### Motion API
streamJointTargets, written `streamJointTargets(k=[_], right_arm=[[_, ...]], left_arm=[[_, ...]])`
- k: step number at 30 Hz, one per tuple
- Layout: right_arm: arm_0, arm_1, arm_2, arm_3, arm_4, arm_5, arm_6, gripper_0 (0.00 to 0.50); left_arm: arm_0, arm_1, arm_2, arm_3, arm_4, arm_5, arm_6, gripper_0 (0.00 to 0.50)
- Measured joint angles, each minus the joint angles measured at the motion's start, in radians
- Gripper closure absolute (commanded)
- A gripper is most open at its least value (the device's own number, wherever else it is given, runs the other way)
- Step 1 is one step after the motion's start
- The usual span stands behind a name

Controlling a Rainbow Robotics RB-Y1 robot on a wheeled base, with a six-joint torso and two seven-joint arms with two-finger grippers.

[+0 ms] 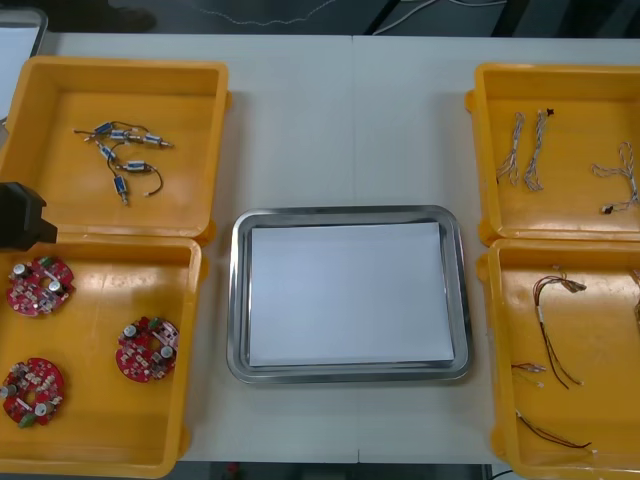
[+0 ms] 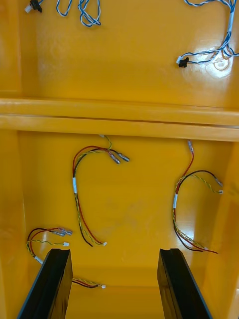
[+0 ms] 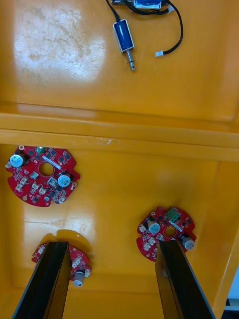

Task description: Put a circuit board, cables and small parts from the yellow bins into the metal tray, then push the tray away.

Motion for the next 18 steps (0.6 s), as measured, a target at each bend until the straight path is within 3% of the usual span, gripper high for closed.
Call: streamJointTargets(k=[18], right_arm=[[0.0, 0.0, 0.0, 0.0, 0.0, 0.0, 0.0, 0.0]], left_arm=[[0.0, 0.0, 0.0, 0.0, 0.0, 0.0, 0.0, 0.0]])
